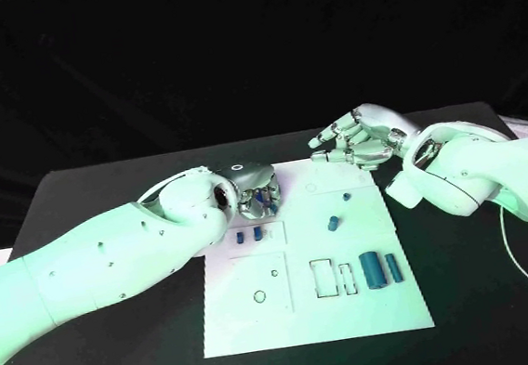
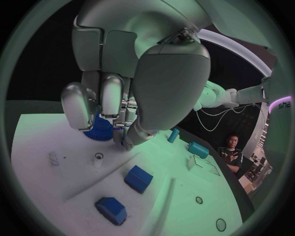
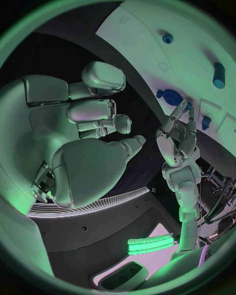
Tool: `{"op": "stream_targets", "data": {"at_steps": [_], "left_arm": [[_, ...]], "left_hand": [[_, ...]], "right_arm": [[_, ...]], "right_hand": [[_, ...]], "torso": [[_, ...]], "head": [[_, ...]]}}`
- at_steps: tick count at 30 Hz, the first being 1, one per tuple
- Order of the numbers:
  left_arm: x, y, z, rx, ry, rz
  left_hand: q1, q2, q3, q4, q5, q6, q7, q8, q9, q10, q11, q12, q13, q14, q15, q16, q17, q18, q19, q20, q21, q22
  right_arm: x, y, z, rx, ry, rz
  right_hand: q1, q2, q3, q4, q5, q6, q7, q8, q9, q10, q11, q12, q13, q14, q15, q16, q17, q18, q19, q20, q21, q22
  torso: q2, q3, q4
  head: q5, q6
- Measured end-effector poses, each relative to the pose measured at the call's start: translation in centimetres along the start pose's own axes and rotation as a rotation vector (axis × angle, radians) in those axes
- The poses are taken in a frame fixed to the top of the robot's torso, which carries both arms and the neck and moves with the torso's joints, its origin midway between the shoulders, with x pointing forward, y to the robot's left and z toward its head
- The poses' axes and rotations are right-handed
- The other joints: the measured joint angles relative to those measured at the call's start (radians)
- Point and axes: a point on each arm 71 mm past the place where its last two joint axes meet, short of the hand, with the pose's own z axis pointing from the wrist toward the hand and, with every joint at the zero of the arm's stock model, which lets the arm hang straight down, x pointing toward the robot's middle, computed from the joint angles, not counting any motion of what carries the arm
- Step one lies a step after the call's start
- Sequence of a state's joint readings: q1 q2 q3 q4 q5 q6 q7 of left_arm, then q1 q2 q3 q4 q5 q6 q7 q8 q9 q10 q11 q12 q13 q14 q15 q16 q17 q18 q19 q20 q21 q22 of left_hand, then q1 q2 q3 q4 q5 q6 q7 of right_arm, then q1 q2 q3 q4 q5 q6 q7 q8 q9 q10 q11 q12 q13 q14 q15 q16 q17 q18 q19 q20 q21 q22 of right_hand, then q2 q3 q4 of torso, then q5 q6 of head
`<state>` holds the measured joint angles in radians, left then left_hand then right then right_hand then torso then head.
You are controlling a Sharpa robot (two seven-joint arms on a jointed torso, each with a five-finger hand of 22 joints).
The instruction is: Assemble the parts on the task board
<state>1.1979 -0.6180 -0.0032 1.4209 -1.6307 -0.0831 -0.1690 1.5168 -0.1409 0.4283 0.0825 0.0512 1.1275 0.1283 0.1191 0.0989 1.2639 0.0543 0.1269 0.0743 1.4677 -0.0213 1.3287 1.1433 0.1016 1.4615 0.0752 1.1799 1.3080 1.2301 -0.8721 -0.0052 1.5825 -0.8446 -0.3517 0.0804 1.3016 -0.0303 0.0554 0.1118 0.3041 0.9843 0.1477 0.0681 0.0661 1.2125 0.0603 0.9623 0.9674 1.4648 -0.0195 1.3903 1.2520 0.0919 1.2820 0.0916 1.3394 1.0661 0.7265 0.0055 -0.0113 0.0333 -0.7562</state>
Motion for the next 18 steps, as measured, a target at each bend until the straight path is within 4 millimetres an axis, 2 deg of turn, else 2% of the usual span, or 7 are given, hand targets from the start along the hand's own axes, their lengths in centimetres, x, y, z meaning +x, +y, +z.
{"op": "stream_targets", "data": {"at_steps": [5,7,18], "left_arm": [[-1.1,0.9,-1.1,-0.014,-0.02,-0.032],[-1.5,1.6,-1.6,-0.027,-0.023,-0.049],[-1.6,3.7,-3.3,-0.075,-0.011,-0.114]], "left_hand": [[-0.007,-0.007,0.007,-0.001,0.0,0.003,0.003,-0.004,-0.002,0.001,0.001,-0.009,0.0,0.0,0.0,0.0,-0.004,0.0,0.0,0.0,0.004,0.0],[-0.008,-0.008,0.007,-0.001,0.0,0.003,0.003,-0.004,-0.002,0.001,0.001,-0.011,0.0,0.0,0.0,0.0,-0.004,-0.01,0.0,0.0,0.004,0.0],[-0.008,-0.008,0.009,-0.004,0.0,0.003,0.004,-0.004,-0.003,0.001,0.001,-0.011,0.0,0.0,0.0,0.0,-0.006,-0.01,0.0,0.0,0.004,0.0]], "right_arm": [[0.1,0.0,0.0,0.001,0.001,0.001],[0.1,-0.1,0.0,0.002,0.002,0.001],[0.2,-0.2,0.0,0.005,0.004,0.003]], "right_hand": [[0.0,0.0,0.0,0.0,0.0,0.0,0.0,0.0,0.0,0.0,0.0,0.0,0.0,0.0,0.0,0.0,0.0,0.0,0.0,0.0,-0.004,-0.001],[0.0,0.0,0.0,0.0,0.0,0.0,0.0,0.0,0.0,0.0,0.0,0.0,0.0,0.0,0.0,0.0,0.0,0.0,0.0,0.0,-0.004,-0.001],[0.0,0.0,0.0,0.0,0.0,0.0,0.0,0.0,0.0,0.0,0.0,0.0,0.0,0.0,0.0,0.0,0.0,0.0,0.0,0.0,-0.004,-0.001]], "torso": [[0.0,0.0005,-0.0003],[0.0,0.0011,0.0001],[0.0,-0.0004,0.0024]], "head": [[0.002,0.003],[0.002,0.004],[0.005,0.007]]}}
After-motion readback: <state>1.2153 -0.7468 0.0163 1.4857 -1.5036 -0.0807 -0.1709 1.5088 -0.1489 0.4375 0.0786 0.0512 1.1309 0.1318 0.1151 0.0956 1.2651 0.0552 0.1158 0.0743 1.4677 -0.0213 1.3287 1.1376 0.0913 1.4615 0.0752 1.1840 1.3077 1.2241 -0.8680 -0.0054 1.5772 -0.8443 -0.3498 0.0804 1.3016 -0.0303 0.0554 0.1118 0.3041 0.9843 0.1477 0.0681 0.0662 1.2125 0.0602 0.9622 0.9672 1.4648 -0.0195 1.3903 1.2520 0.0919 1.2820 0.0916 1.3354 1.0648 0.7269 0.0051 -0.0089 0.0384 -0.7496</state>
